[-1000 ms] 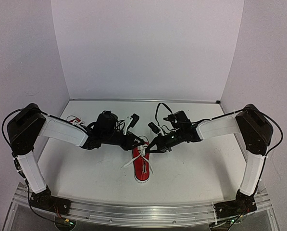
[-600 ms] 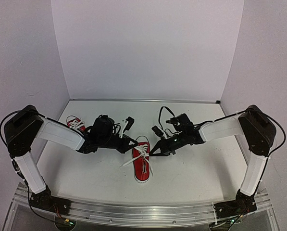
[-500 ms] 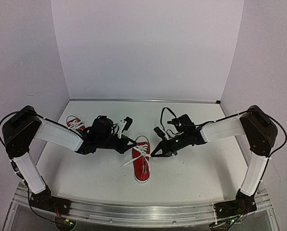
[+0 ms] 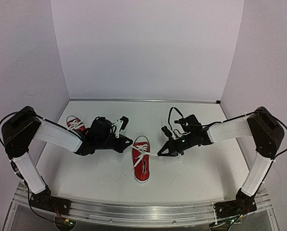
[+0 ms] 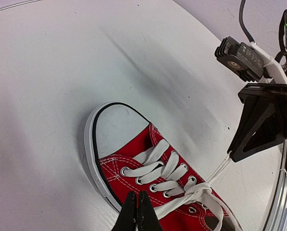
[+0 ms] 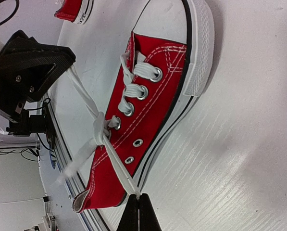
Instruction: Tie the shoes
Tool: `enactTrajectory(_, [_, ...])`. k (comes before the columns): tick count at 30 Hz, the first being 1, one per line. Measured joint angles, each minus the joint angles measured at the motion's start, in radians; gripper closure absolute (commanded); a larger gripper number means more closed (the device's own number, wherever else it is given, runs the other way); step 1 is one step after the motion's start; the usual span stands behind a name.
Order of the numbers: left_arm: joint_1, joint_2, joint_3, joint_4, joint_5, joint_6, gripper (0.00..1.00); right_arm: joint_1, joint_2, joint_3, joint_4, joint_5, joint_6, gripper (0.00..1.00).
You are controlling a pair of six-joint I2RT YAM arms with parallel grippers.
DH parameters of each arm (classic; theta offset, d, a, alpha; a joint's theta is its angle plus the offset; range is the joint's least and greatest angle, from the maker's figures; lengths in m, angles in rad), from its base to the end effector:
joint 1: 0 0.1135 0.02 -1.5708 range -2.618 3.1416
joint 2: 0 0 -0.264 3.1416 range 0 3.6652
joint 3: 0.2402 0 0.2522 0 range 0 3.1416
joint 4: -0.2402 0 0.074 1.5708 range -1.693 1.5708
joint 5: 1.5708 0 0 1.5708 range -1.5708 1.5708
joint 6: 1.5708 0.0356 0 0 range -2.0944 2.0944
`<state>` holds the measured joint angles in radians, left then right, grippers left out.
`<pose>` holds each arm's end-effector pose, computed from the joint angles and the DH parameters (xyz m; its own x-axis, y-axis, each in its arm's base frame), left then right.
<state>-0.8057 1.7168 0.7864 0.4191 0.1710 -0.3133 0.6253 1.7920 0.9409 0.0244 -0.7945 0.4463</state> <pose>0.2367 -0.2552 0.1607 -0.5731 0.1584 -0.8040 0.6695 0.6562 -0.3480 0.2701 0.2264 0.1536 -0.8842 -0.2653 -0.3844 -0.4659 0.4431 0.7659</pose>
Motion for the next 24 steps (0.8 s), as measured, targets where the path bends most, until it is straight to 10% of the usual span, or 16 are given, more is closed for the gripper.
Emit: enactTrajectory(24, [0.011,0.0,-0.011,-0.005,-0.033,-0.035,1.0,-0.021,-0.036,-0.061,0.009,0.02,-0.019,1.0])
